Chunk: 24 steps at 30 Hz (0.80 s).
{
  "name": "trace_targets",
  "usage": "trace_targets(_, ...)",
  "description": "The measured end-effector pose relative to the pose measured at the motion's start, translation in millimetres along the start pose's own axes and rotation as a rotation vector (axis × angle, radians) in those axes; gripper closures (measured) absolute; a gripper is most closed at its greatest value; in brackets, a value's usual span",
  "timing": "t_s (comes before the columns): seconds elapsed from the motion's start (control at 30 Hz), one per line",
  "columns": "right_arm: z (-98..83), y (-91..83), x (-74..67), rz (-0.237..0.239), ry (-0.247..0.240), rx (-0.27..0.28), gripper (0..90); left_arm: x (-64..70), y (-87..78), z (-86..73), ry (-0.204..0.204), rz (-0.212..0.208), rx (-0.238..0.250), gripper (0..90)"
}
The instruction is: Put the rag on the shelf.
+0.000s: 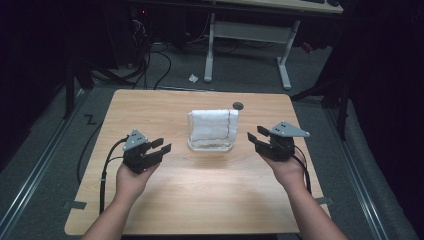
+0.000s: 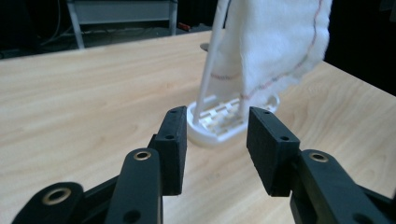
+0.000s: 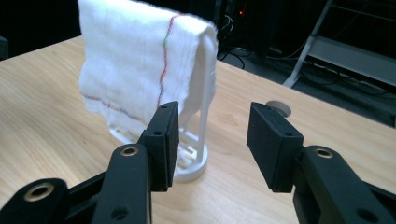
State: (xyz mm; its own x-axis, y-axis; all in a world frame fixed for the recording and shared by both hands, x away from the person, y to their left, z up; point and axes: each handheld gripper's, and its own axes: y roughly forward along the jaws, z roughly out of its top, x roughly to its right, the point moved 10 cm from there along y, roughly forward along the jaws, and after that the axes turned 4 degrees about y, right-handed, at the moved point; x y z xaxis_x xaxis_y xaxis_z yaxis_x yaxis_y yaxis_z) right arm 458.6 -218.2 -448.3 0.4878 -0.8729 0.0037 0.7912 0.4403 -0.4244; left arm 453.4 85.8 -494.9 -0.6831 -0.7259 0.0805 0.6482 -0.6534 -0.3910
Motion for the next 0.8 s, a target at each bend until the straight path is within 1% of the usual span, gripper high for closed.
trace_targets(0.03,-5.0,-0.3,-1.5,0.004,-0.005,-0.016,53.1,1.8,-1.8,-4.2,-0.001,-0.003,-0.003,58.3)
trace_targets(0.07,-9.5,-1.3,-3.4,0.001,-0.015,-0.01,53.2,4.0,-3.4,-8.8,-0.001,-0.008,-0.008,58.1)
trace_targets(0.13,-20.9,-2.2,-7.5,0.002,-0.02,-0.023,53.1,9.0,-5.5,-19.9,0.001,-0.016,-0.028,57.9)
trace_targets(0.2,-34.6,-2.0,-13.0,0.009,-0.017,-0.042,52.7,14.6,-7.4,-32.0,-0.006,-0.033,-0.052,57.5)
trace_targets(0.3,-56.6,-2.2,-22.1,0.016,-0.014,-0.066,52.3,23.5,-11.5,-49.3,-0.001,-0.045,-0.084,57.1)
trace_targets(0.37,-72.0,-2.9,-29.2,0.029,0.005,-0.082,52.0,30.8,-13.9,-62.2,0.008,-0.051,-0.109,56.5)
trace_targets(0.4,-80.1,-3.4,-32.6,0.032,0.009,-0.091,51.8,34.1,-15.3,-69.4,0.021,-0.046,-0.125,56.3)
trace_targets(0.43,-88.8,-4.0,-36.2,0.036,0.014,-0.099,51.5,39.2,-16.5,-76.6,0.033,-0.054,-0.134,56.1)
trace_targets(0.5,-107.8,-5.2,-42.9,0.037,0.019,-0.114,51.4,46.5,-21.4,-90.5,0.059,-0.048,-0.14,55.7)
trace_targets(0.53,-117.2,-5.9,-44.9,0.028,0.018,-0.118,51.4,48.9,-24.1,-95.9,0.053,-0.05,-0.143,55.8)
trace_targets(0.6,-135.3,-8.0,-47.4,0.008,0.012,-0.123,52.8,51.0,-28.1,-97.9,0.012,-0.059,-0.145,56.0)
trace_targets(0.63,-142.1,-8.9,-48.6,0.006,0.011,-0.134,53.2,51.7,-29.5,-96.5,0.007,-0.063,-0.136,55.2)
trace_targets(0.67,-144.6,-9.3,-49.7,0.014,0.009,-0.145,52.2,51.5,-29.9,-96.2,0.01,-0.058,-0.134,55.1)
trace_targets(0.73,-143.4,-10.0,-47.7,0.003,-0.003,-0.138,51.9,50.4,-29.0,-97.7,0.017,-0.051,-0.143,55.1)
trace_targets(0.8,-143.9,-9.5,-45.0,0.006,0.027,-0.133,52.0,49.1,-28.2,-97.3,0.007,-0.053,-0.139,55.1)
